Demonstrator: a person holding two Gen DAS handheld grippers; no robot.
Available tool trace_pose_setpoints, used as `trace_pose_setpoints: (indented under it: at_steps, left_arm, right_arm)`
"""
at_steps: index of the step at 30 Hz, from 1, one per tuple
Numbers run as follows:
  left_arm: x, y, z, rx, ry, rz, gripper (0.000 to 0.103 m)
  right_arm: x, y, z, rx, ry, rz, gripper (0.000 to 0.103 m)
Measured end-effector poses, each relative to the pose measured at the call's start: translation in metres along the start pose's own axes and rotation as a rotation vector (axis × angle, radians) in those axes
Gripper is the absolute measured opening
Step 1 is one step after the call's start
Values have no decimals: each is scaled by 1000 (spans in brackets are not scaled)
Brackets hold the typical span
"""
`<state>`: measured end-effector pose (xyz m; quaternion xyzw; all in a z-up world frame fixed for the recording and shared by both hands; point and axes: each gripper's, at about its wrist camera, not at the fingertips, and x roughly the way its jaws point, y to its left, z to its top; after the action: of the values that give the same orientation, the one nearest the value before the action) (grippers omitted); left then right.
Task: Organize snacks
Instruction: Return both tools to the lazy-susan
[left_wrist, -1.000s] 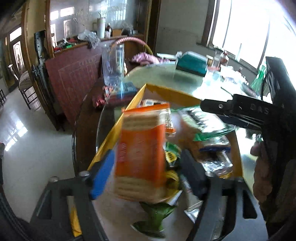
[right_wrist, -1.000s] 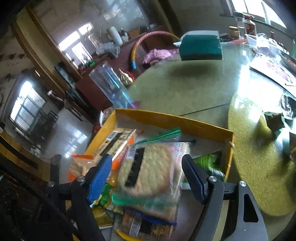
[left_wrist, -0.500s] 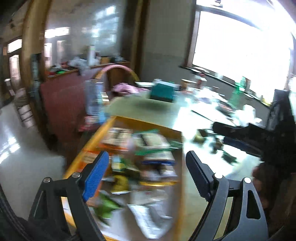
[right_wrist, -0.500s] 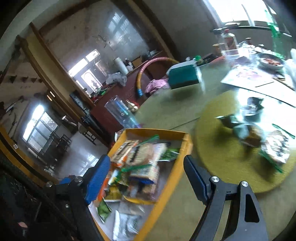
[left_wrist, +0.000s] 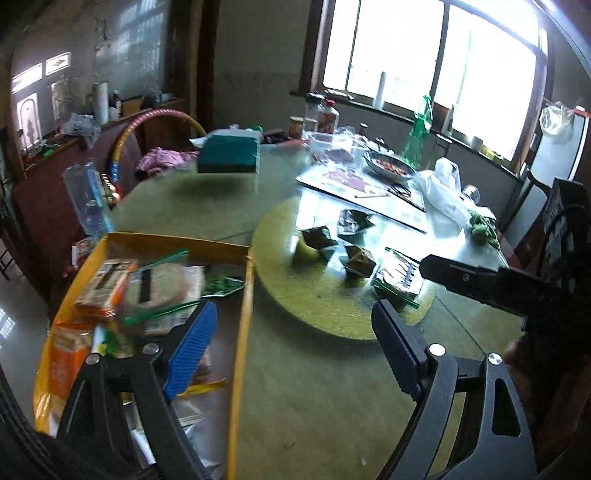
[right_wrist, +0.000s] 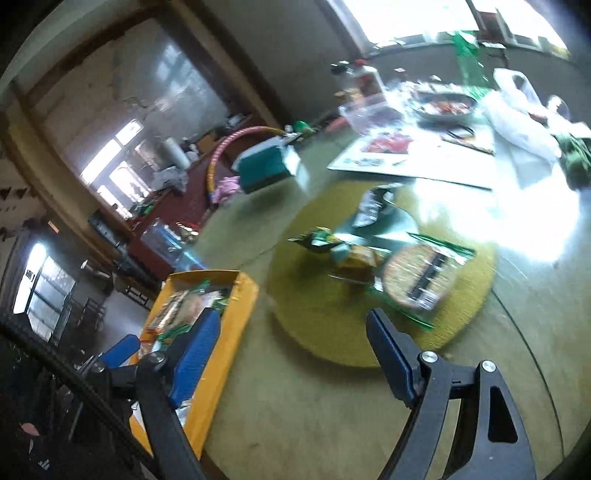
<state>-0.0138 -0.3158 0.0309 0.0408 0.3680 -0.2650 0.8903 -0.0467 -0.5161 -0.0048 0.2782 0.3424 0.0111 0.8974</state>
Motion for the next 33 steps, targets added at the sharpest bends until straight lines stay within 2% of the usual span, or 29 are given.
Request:
trace_pose_setpoints:
  at_steps: [4,9,16,20,24,27,33]
  left_arm:
    - [15,-10,3,14,40,-7,86]
    - [27,-17,2,19,59,-9,86]
    - [40,-20,-1,18,82,-5,86]
    - [47,-18,-1,4,97,-2,86]
    - [54,-17,1,-3,109,5,86]
    - [57,-15,1,-14,115,-4,86]
    - [55,-9,2,-33,113,-17,86]
  right_arm:
    - [1,-18,-4,27,13,-34,81]
    - [9,-41,-6,60,46,-90,81]
    - [15,-59,-3,100,44,-126,81]
    - [23,-70,-2,125,60,-145,75]
    - [25,-82,4,152,50,-152,74]
    - [28,-81,13,125,46,-180,74]
    - [64,-83,23,127,128,-255,74]
